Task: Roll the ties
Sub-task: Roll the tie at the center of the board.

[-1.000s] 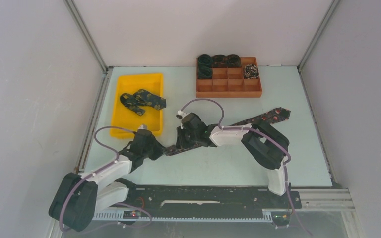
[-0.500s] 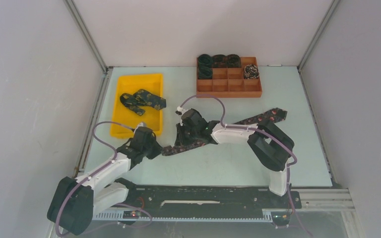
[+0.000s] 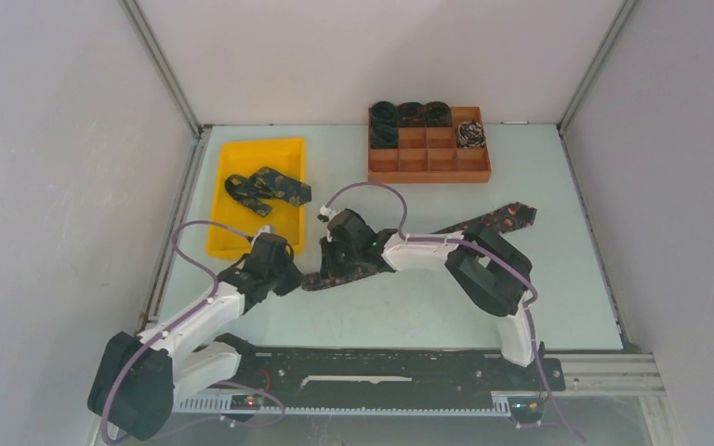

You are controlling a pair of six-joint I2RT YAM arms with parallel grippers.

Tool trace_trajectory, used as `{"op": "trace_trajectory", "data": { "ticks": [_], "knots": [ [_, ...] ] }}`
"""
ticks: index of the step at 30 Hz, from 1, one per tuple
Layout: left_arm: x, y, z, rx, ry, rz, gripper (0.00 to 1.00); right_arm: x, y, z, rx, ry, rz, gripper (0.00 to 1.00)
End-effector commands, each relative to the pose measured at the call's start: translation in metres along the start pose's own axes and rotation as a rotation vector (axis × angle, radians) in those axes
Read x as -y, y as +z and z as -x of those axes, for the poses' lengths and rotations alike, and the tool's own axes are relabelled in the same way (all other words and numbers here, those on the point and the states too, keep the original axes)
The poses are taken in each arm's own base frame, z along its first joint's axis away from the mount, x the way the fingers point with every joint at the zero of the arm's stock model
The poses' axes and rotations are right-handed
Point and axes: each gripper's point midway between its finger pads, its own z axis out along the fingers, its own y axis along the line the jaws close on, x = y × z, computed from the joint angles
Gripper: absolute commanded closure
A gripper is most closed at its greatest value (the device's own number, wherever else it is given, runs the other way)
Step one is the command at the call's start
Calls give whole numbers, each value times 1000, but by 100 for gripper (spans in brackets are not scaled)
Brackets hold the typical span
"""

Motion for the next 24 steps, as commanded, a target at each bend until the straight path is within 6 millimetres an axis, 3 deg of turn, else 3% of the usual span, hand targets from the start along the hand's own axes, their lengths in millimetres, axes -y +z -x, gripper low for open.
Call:
{"op": "trace_trajectory", "data": {
  "ticks": [1,24],
  "knots": [
    [10,-7,11,32,38,-16,100,-11,9,9,13,0,33,99],
    [24,-17,11,-29,105,-24,100,-13,17,-6,-28,11,38,100]
  ]
}}
